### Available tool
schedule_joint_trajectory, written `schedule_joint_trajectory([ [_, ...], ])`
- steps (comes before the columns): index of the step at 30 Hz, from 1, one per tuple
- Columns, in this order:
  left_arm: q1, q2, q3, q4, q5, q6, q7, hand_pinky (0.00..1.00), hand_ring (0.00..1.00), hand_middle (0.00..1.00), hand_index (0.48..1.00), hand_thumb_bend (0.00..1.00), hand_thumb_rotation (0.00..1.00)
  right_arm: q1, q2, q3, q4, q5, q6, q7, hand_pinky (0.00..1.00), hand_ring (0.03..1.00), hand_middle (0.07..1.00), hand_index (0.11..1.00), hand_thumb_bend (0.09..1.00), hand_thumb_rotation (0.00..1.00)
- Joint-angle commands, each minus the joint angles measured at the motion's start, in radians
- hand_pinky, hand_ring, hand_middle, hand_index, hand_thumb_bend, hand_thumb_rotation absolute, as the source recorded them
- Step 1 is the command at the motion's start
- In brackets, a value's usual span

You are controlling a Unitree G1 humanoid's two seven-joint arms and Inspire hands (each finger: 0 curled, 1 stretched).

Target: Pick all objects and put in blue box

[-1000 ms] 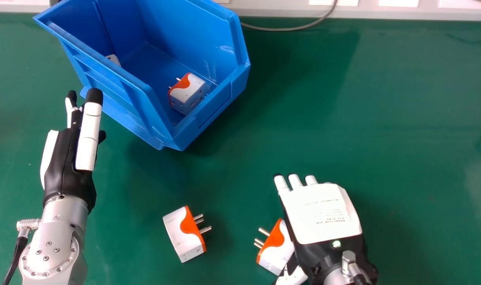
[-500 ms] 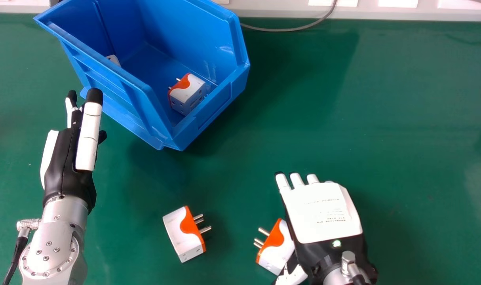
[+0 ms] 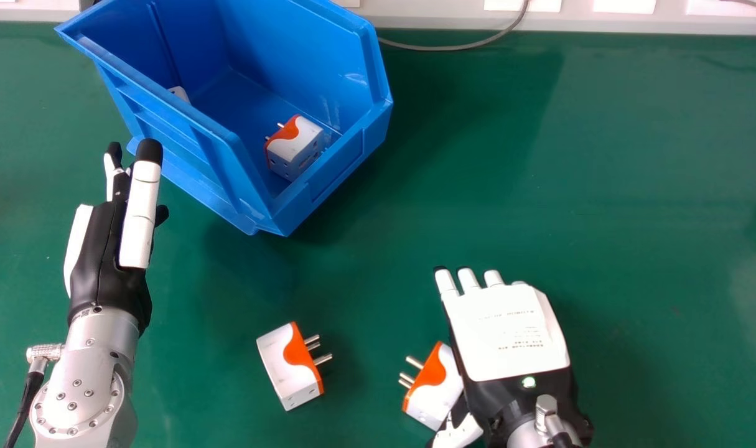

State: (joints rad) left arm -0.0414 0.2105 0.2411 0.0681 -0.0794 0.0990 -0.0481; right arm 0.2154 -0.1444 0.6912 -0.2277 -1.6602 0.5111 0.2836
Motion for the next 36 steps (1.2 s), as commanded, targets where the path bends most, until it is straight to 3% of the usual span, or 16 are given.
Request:
schedule_joint_trajectory([
  [1,0.000,0.017,0.003,-0.063,0.006,-0.015,-0.001,0.94,0.98,1.00,1.000,0.78,1.00,0.092,0.312,0.315,0.001,-0.047,0.035,0.017,0.85,0.915,0.937,0.957,0.956,0.40],
  [7,0.001,0.015,0.001,-0.069,0.009,-0.010,0.003,0.94,0.98,1.00,1.000,0.79,1.00,0.084,0.313,0.317,0.008,-0.041,0.035,0.026,0.85,0.914,0.937,0.958,0.957,0.41],
  [15,-0.003,0.014,0.002,-0.073,-0.001,0.001,-0.003,0.94,0.98,1.00,1.000,0.79,1.00,0.070,0.312,0.321,0.017,-0.034,0.024,0.050,0.85,0.915,0.941,0.963,0.955,0.41],
  [27,-0.001,0.016,0.003,-0.080,0.002,0.013,-0.003,0.96,0.99,1.00,1.000,0.77,1.00,0.049,0.307,0.319,0.011,-0.011,0.017,0.077,0.86,0.921,0.944,0.965,0.949,0.41],
  [36,0.002,0.015,0.001,-0.081,0.008,0.008,-0.001,0.95,0.99,1.00,1.000,0.77,1.00,0.029,0.311,0.326,0.019,-0.001,0.043,0.085,0.86,0.926,0.948,0.971,0.946,0.42],
])
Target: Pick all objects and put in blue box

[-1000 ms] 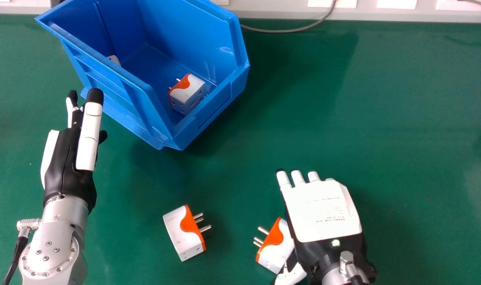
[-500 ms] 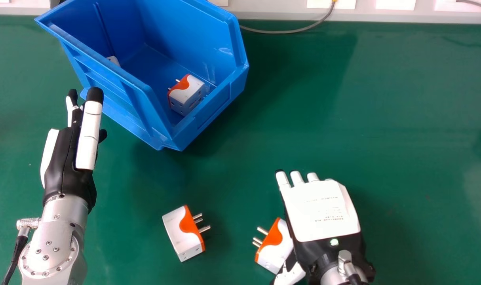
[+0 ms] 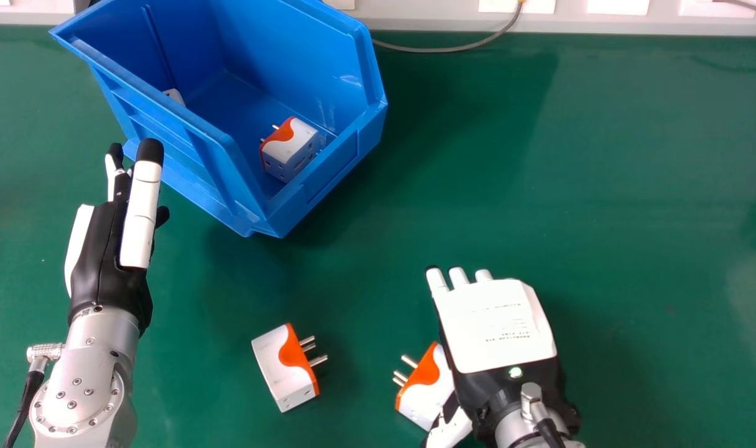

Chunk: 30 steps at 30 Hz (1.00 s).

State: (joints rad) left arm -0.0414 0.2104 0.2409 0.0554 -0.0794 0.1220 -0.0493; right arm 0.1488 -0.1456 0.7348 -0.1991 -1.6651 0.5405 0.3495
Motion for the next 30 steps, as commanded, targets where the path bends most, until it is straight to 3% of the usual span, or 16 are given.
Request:
schedule_joint_trajectory([
  [1,0.002,0.015,0.000,-0.069,0.008,-0.016,0.000,0.95,0.99,1.00,1.000,0.77,1.00,0.095,0.314,0.283,-0.009,0.005,0.016,0.019,0.86,0.927,0.948,0.971,0.946,0.42],
  [8,-0.001,0.015,0.006,-0.059,0.005,-0.021,0.002,0.95,0.99,1.00,1.000,0.77,1.00,0.090,0.318,0.295,0.002,0.012,0.040,0.011,0.86,0.929,0.948,0.965,0.948,0.42],
  [16,-0.003,0.010,-0.001,-0.057,0.013,-0.027,0.009,0.94,0.98,1.00,1.000,0.77,1.00,0.097,0.309,0.316,-0.018,0.008,0.049,0.018,0.86,0.928,0.948,0.964,0.942,0.41],
  [23,0.000,0.014,0.000,-0.061,0.007,-0.022,0.001,0.95,0.99,1.00,1.000,0.76,1.00,0.104,0.296,0.326,-0.058,-0.005,0.044,0.021,0.84,0.915,0.945,0.958,0.946,0.42],
  [30,-0.003,0.017,0.004,-0.048,0.007,-0.032,-0.001,0.95,0.99,1.00,1.000,0.76,1.00,0.110,0.311,0.326,-0.073,-0.003,0.058,0.019,0.84,0.912,0.944,0.955,0.949,0.42],
])
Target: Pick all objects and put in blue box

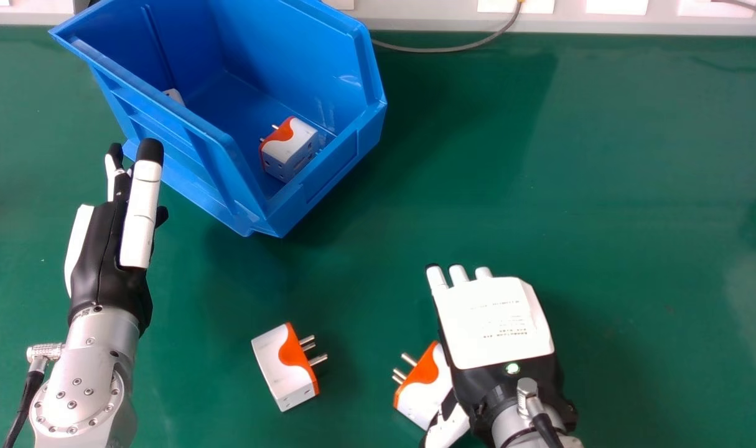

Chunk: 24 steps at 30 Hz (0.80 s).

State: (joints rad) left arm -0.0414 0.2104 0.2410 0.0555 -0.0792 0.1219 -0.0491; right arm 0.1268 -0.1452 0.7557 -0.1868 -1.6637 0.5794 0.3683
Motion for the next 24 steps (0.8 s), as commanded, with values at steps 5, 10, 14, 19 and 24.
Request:
schedule_joint_trajectory([
  [5,-0.005,0.017,0.003,-0.044,0.009,-0.035,-0.001,0.95,0.99,1.00,1.000,0.77,1.00,0.133,0.322,0.308,-0.087,0.000,0.028,-0.013,0.84,0.915,0.943,0.956,0.950,0.42],
  [10,-0.005,0.018,0.000,-0.049,0.014,-0.030,0.002,0.94,0.98,1.00,1.000,0.77,1.00,0.125,0.334,0.309,-0.077,-0.002,0.033,-0.026,0.84,0.914,0.943,0.956,0.952,0.42],
  [14,-0.002,0.017,-0.002,-0.053,0.016,-0.030,0.003,0.94,0.98,1.00,1.000,0.77,1.00,0.113,0.343,0.308,-0.074,-0.006,0.034,-0.030,0.84,0.913,0.943,0.955,0.957,0.43],
  [19,-0.002,0.017,0.001,-0.054,0.004,-0.026,-0.007,0.94,0.99,1.00,1.000,0.78,1.00,0.096,0.358,0.303,-0.044,0.001,0.036,-0.049,0.84,0.912,0.942,0.955,0.959,0.43],
  [24,-0.002,0.016,0.003,-0.057,0.001,-0.024,-0.009,0.95,0.99,1.00,1.000,0.77,1.00,0.081,0.365,0.302,-0.040,-0.006,0.039,-0.044,0.84,0.912,0.942,0.954,0.960,0.43],
])
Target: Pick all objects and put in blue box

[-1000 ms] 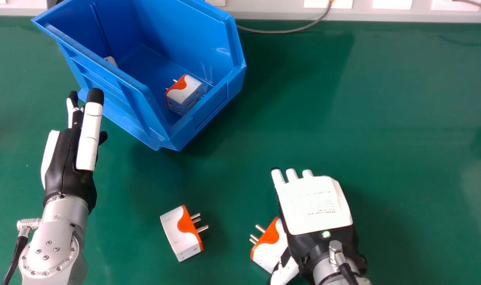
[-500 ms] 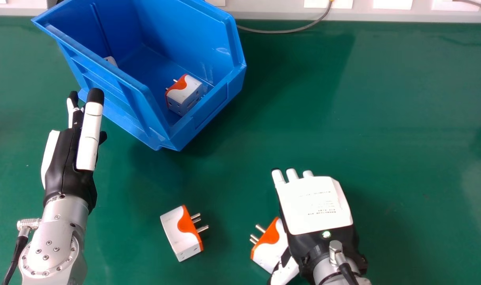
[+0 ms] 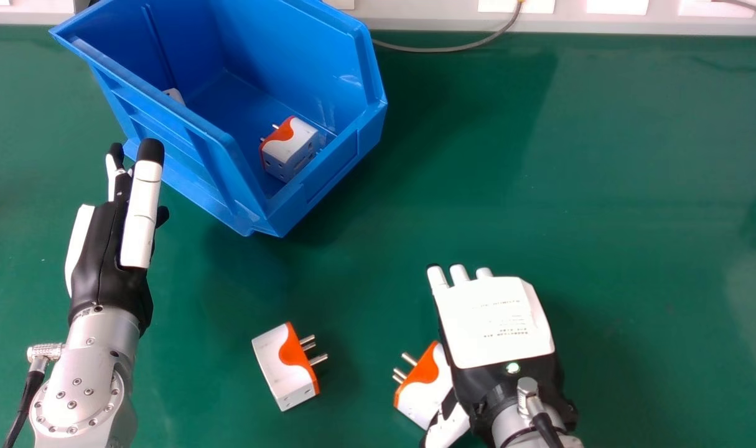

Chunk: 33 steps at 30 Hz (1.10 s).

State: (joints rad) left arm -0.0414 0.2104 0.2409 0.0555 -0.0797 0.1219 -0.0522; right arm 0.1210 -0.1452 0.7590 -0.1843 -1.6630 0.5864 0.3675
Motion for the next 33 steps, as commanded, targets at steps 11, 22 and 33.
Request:
schedule_joint_trajectory([
  [11,-0.003,0.009,0.002,-0.058,0.008,-0.026,0.007,0.95,0.99,1.00,1.000,0.77,1.00,0.068,0.368,0.311,-0.034,-0.033,0.057,-0.024,0.83,0.910,0.938,0.950,0.967,0.45],
  [22,0.002,0.014,0.003,-0.067,0.008,-0.018,0.005,0.95,0.99,1.00,1.000,0.77,1.00,0.053,0.359,0.315,0.015,-0.026,0.063,0.046,0.84,0.913,0.940,0.950,0.963,0.45],
  [33,0.005,0.014,0.000,-0.067,0.016,-0.027,0.009,0.94,0.98,1.00,1.000,0.77,1.00,0.036,0.359,0.323,0.010,-0.026,0.080,0.098,0.84,0.921,0.944,0.959,0.933,0.41],
])
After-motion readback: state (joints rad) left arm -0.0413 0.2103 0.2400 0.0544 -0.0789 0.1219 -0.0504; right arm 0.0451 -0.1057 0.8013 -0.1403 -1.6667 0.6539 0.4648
